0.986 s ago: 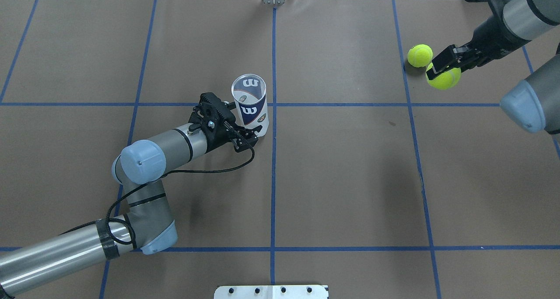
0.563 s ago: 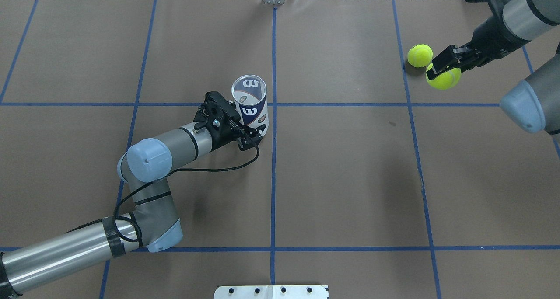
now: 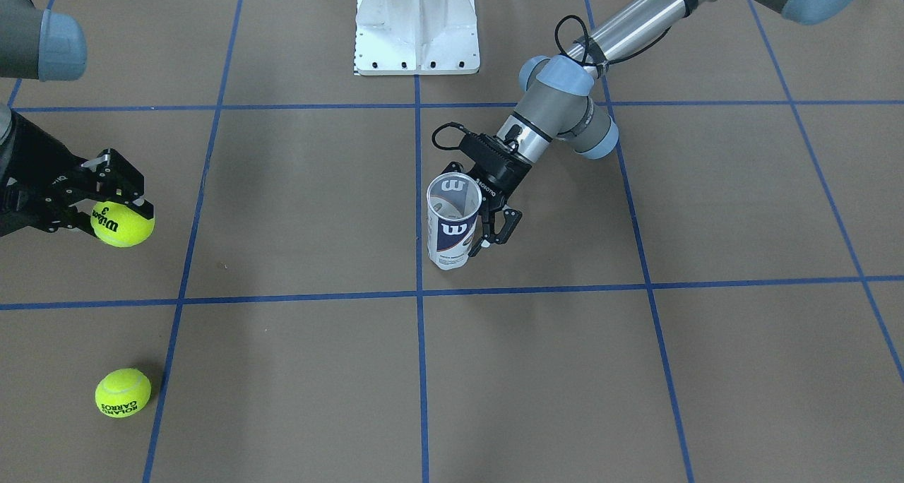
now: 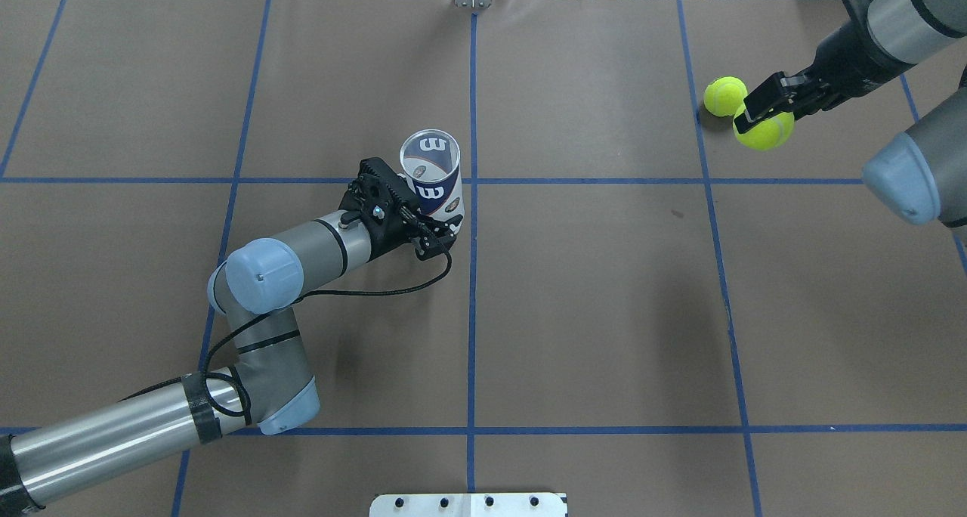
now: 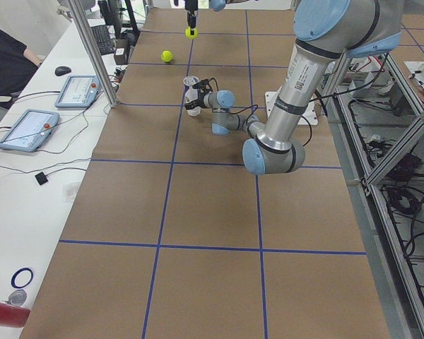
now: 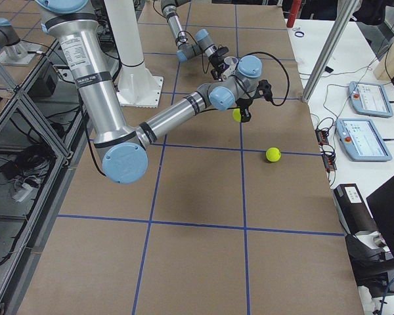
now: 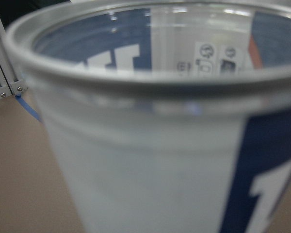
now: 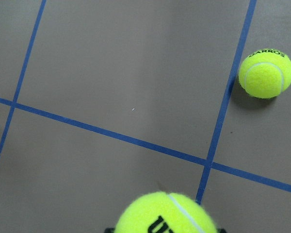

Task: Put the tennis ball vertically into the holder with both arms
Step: 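Grip the standing can's side with the left gripper, then carry the ball with the right gripper over the can's open top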

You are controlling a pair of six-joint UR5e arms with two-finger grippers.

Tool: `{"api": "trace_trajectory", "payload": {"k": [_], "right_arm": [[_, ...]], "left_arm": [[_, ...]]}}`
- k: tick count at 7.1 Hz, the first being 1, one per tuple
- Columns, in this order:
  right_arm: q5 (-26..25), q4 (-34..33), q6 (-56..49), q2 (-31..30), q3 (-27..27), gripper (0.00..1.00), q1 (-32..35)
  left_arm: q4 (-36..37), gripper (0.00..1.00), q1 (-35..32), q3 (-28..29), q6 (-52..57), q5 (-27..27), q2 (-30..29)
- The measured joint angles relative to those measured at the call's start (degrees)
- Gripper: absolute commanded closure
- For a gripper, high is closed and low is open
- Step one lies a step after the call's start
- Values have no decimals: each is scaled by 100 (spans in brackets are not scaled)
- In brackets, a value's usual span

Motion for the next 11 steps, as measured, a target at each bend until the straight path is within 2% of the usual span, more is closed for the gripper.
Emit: {"api": "trace_trajectory", "payload": {"k": [5,7,11], "right_arm": [[116,-171,426,562,2,100,-63],[23,-177,1307,1167,-72,100,-424],[-579,-259,2782,2456,-413,100,-1228]], "left_arm": [[-6,1,-5,1,0,4,-2],[-8,1,-6,2,0,0,-3],[-11,1,-6,1,0,4,-3]]}}
